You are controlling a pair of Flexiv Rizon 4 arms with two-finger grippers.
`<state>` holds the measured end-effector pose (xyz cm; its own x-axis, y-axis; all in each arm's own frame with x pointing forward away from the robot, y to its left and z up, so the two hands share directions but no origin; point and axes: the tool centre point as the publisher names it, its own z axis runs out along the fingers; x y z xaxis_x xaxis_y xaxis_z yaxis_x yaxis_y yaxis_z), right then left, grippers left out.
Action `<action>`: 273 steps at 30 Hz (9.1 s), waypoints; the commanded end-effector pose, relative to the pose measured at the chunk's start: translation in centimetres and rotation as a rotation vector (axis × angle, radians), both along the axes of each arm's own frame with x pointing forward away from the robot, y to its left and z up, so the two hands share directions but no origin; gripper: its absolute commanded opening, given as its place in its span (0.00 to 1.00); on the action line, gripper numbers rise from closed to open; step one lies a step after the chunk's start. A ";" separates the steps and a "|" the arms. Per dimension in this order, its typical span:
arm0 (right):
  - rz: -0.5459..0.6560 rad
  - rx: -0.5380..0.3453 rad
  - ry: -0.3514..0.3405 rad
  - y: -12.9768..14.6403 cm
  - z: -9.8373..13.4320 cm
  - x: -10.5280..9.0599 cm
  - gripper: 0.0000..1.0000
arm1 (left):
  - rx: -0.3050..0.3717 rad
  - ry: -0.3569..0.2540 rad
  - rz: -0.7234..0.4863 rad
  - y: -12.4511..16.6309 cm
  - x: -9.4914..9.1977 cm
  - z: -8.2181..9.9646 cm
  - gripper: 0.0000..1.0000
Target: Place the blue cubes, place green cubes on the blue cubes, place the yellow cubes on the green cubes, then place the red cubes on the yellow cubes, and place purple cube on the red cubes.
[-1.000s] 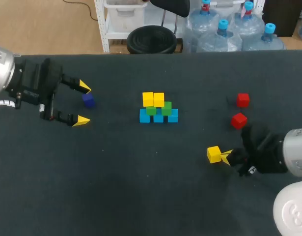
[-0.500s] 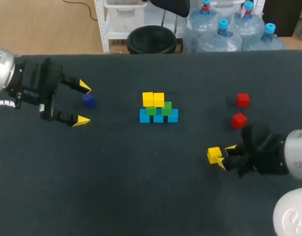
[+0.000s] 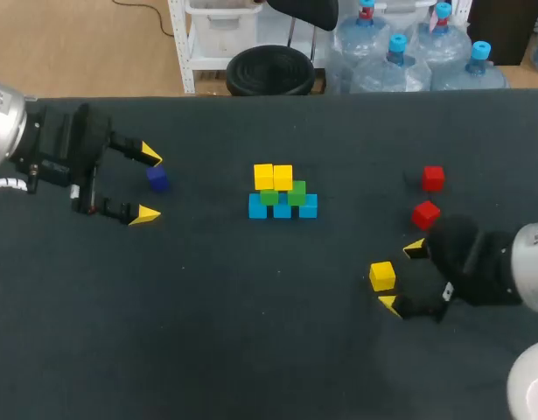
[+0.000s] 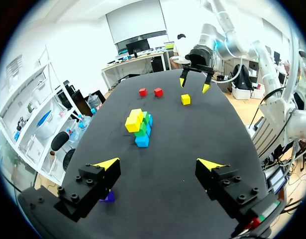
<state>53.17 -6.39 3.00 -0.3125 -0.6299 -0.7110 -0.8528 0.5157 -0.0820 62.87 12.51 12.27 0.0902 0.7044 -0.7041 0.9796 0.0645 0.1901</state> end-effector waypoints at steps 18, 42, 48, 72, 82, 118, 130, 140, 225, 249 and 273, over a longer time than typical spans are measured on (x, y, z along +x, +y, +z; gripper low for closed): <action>0.553 0.114 0.162 -2.6 1.5 3.1 1.00 | -0.005 -0.005 -0.001 0.1 -0.1 -0.1 1.00; 0.832 0.167 0.247 -1.6 -0.6 3.6 1.00 | -0.005 -0.005 -0.001 0.1 -0.1 -0.1 1.00; 0.828 0.169 0.251 -1.4 -1.2 3.3 1.00 | -0.005 -0.005 -0.001 0.1 -0.1 -0.1 1.00; 0.603 0.130 0.162 -0.2 -2.1 2.6 1.00 | -0.005 -0.005 -0.001 0.1 -0.1 -0.1 1.00; 0.593 0.138 0.139 -0.3 -2.9 3.1 1.00 | -0.005 -0.005 -0.001 0.1 -0.1 -0.1 1.00; 0.631 0.193 0.087 0.9 -4.1 3.5 0.05 | -0.005 -0.005 -0.001 0.1 -0.1 -0.1 1.00; 0.599 0.156 0.101 0.2 -1.6 3.8 0.00 | -0.005 -0.005 -0.001 0.1 -0.1 -0.1 1.00; 0.564 0.112 0.096 -0.1 2.3 5.6 0.00 | -0.005 -0.005 -0.001 0.1 -0.1 -0.1 1.00; 0.531 0.122 0.037 11.9 3.1 18.2 0.00 | -0.005 -0.005 -0.001 0.1 -0.1 -0.1 1.00; 0.526 0.130 0.052 11.9 2.4 18.3 0.00 | -0.005 -0.005 -0.001 0.1 -0.1 -0.1 1.00; 0.529 0.131 0.058 12.1 2.2 18.6 0.00 | -0.005 -0.005 -0.001 0.1 -0.1 -0.1 1.00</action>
